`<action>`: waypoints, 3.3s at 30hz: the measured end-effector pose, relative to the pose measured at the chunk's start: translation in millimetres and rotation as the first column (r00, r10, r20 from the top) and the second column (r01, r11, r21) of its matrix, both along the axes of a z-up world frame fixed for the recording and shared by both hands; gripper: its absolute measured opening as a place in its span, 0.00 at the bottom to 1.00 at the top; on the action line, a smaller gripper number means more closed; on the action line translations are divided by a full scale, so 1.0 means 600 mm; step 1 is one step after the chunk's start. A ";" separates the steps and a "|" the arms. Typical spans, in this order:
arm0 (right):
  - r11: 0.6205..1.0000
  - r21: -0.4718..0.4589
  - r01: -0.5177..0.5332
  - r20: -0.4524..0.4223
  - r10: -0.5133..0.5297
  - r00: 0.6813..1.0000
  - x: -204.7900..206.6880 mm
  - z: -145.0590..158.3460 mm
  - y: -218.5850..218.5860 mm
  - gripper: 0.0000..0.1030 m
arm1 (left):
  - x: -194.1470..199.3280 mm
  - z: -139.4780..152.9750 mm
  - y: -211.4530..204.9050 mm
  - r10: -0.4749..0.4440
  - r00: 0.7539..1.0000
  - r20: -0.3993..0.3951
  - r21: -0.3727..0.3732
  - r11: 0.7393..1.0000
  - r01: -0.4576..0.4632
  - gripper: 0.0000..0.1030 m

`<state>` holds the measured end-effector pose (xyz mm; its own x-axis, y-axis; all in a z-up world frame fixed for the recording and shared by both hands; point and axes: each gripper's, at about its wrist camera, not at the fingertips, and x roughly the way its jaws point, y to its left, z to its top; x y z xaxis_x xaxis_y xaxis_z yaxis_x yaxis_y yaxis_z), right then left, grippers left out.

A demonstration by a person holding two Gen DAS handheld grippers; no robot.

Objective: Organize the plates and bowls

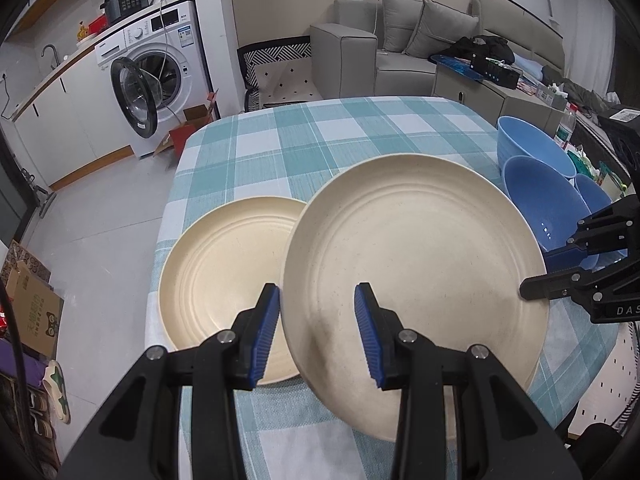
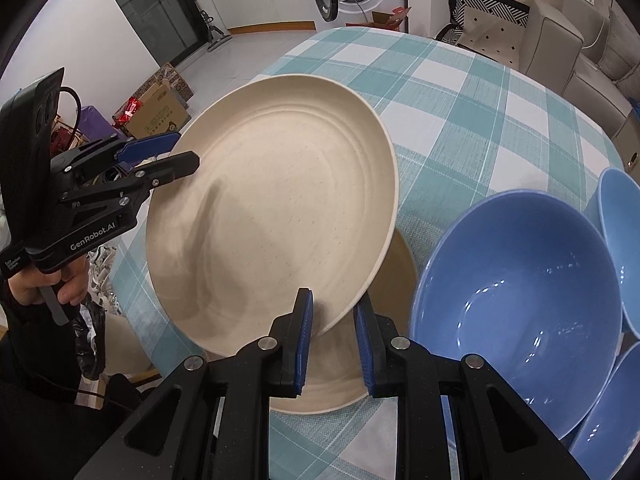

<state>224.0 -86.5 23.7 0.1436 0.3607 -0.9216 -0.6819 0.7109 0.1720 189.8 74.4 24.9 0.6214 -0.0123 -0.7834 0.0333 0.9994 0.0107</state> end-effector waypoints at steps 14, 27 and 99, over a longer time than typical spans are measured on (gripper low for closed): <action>1.000 -0.005 0.008 -0.061 -0.009 0.998 -0.027 -0.031 -0.019 0.20 | -0.010 -0.020 -0.020 -0.030 0.999 -0.036 0.006 1.000 0.031 0.36; 0.999 -0.021 0.034 -0.100 -0.036 0.994 -0.033 -0.051 -0.041 0.20 | 0.000 -0.037 -0.045 -0.070 0.995 -0.065 0.023 0.997 0.072 0.36; 0.981 -0.191 -0.040 -0.162 0.008 0.987 -0.032 -0.098 -0.032 0.45 | 0.012 -0.081 -0.071 -0.159 0.979 -0.128 -0.027 0.987 0.157 0.59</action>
<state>204.8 -105.7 -34.9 -0.0180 0.1753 -0.9844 -0.6740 0.7251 0.1414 197.3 32.1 -23.8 0.5039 -0.1155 -0.8560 0.1906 0.9815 -0.0203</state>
